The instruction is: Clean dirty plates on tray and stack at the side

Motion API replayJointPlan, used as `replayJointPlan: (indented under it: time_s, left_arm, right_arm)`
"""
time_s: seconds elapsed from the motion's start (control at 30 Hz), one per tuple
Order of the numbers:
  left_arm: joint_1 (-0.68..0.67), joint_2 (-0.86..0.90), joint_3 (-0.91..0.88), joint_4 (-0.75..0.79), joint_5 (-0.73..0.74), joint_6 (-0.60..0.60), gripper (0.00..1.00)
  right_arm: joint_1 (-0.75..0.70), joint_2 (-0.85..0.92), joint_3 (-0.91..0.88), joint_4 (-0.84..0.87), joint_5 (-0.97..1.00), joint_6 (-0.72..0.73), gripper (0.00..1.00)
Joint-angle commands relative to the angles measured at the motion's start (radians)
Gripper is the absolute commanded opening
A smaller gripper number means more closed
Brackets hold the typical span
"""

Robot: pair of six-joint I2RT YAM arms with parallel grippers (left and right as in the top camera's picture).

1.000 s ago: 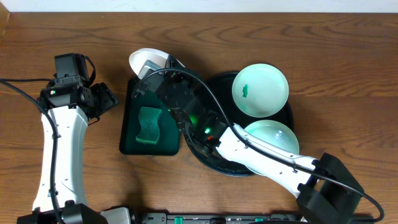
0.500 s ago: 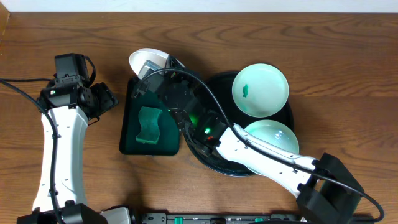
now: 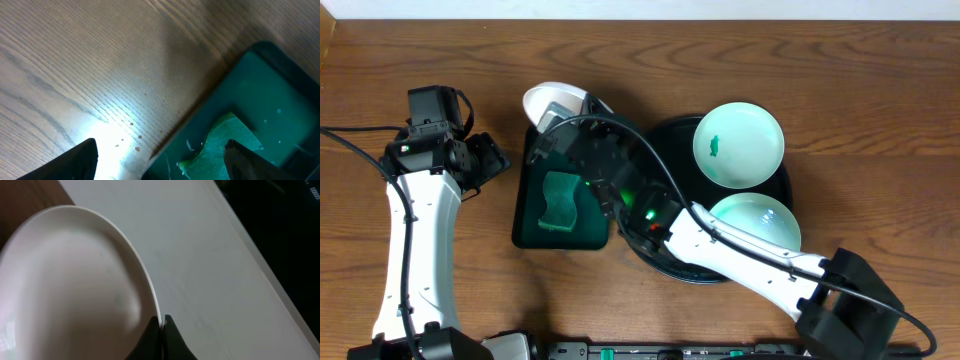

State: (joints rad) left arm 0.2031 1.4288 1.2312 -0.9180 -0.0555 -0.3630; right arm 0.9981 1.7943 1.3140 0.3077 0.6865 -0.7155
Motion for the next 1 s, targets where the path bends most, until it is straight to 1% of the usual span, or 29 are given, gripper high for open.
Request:
replayJointPlan:
  time_s: [0.0, 0.03, 0.07, 0.13, 0.17, 0.23, 0.3, 0.37, 0.4, 0.47, 0.53, 0.63, 0.73, 0.83, 0.87, 0.97]
  left_arm:
    - [0.004, -0.004, 0.016, -0.005, -0.009, -0.005, 0.81]
    - [0.004, -0.004, 0.016, -0.005, -0.009, -0.005, 0.81]
    - [0.004, -0.004, 0.016, -0.005, -0.009, -0.005, 0.81]
    - [0.004, -0.004, 0.016, -0.005, -0.009, -0.005, 0.81]
    - [0.004, -0.004, 0.016, -0.005, -0.009, -0.005, 0.81]
    - [0.004, -0.004, 0.016, -0.005, -0.009, -0.005, 0.81]
    - [0.004, -0.004, 0.016, -0.005, -0.009, -0.005, 0.81]
    - [0.004, -0.004, 0.016, -0.005, -0.009, -0.005, 0.81]
    - [0.004, -0.004, 0.016, -0.005, -0.009, -0.005, 0.81]
    - [0.004, -0.004, 0.016, -0.005, -0.009, -0.005, 0.81]
    - [0.004, -0.004, 0.016, -0.005, -0.009, -0.005, 0.81]
    - [0.004, -0.004, 0.016, -0.005, -0.009, -0.005, 0.81]
    - [0.004, -0.004, 0.016, -0.005, -0.009, -0.005, 0.81]
    - [0.004, -0.004, 0.016, -0.005, -0.009, -0.005, 0.81]
    - [0.004, -0.004, 0.016, -0.005, -0.009, -0.005, 0.81]
    - [0.004, -0.004, 0.016, -0.005, -0.009, -0.005, 0.81]
  right_arm:
    - [0.006, 0.005, 0.019, 0.024, 0.05, 0.099, 0.01]
    - [0.006, 0.005, 0.019, 0.016, 0.027, 0.117, 0.01]
    - [0.01, 0.005, 0.019, 0.004, 0.013, 0.095, 0.01]
    - [0.011, 0.005, 0.019, 0.017, 0.068, 0.048, 0.01]
    - [0.01, 0.005, 0.019, 0.032, 0.1, 0.072, 0.01]
    - [0.009, 0.005, 0.019, 0.03, 0.096, 0.181, 0.01]
    - [0.015, 0.005, 0.019, 0.007, 0.069, 0.164, 0.01]
    - [0.016, 0.005, 0.019, 0.014, 0.118, 0.136, 0.01]
    - [0.015, 0.005, 0.019, 0.019, 0.14, 0.155, 0.01]
    - [0.015, 0.005, 0.019, 0.01, 0.133, 0.251, 0.01]
    - [0.018, 0.005, 0.019, -0.019, 0.1, 0.249, 0.01]
    - [0.015, 0.005, 0.019, -0.024, 0.158, 0.267, 0.01]
    - [0.004, 0.005, 0.019, -0.055, 0.176, 0.399, 0.01]
    - [0.0, 0.005, 0.019, -0.131, 0.167, 0.571, 0.01]
    - [-0.004, 0.005, 0.019, -0.171, 0.148, 0.645, 0.01]
    - [-0.019, 0.005, 0.019, -0.245, 0.058, 0.762, 0.01]
